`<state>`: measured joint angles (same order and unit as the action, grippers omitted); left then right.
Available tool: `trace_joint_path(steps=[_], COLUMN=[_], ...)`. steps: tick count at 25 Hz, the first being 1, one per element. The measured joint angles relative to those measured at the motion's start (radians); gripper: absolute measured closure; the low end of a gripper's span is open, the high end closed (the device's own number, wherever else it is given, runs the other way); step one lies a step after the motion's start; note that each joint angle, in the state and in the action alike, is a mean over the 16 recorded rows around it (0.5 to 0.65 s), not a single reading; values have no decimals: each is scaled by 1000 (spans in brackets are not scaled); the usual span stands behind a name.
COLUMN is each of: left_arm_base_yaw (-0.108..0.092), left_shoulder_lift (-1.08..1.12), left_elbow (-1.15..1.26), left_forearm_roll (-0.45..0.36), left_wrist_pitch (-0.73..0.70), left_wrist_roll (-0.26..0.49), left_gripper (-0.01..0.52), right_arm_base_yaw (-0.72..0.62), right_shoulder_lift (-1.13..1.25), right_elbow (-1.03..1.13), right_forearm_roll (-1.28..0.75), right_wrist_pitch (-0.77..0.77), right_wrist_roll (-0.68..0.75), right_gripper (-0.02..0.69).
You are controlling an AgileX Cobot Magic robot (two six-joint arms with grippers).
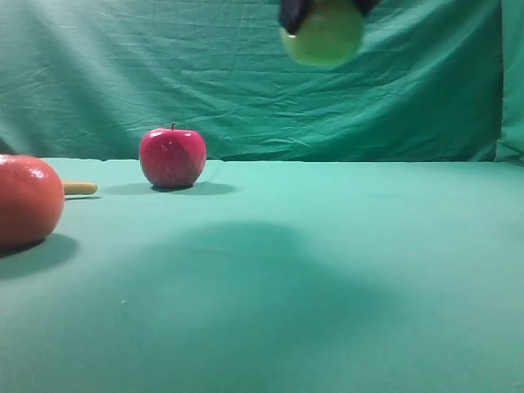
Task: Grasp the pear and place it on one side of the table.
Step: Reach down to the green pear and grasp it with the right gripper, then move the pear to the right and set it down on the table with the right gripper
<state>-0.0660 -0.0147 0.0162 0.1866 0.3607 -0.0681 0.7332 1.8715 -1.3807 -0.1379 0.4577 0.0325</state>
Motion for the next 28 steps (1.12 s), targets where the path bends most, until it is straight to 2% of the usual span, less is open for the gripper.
trace_joint_path(steps=[7, 13, 20, 28], left_arm_base_yaw=[0, 0, 0, 0], left_shoulder_lift=[0, 0, 0, 0], left_elbow=[0, 0, 0, 0], left_forearm_roll=[0, 0, 0, 0], left_wrist_pitch=[0, 0, 0, 0], left_wrist_roll=[0, 0, 0, 0], left_gripper=[514, 514, 514, 514], right_arm_base_yaw=[-174, -344, -481, -528], right_shoulder_lift=[-240, -368, -376, -302], right_elbow=[205, 432, 587, 625], right_forearm_roll=[-13, -16, -17, -18], right_wrist_pitch=[50, 9, -104, -235], right_wrist_roll=[11, 28, 44, 44], right_gripper=[179, 179, 179, 179])
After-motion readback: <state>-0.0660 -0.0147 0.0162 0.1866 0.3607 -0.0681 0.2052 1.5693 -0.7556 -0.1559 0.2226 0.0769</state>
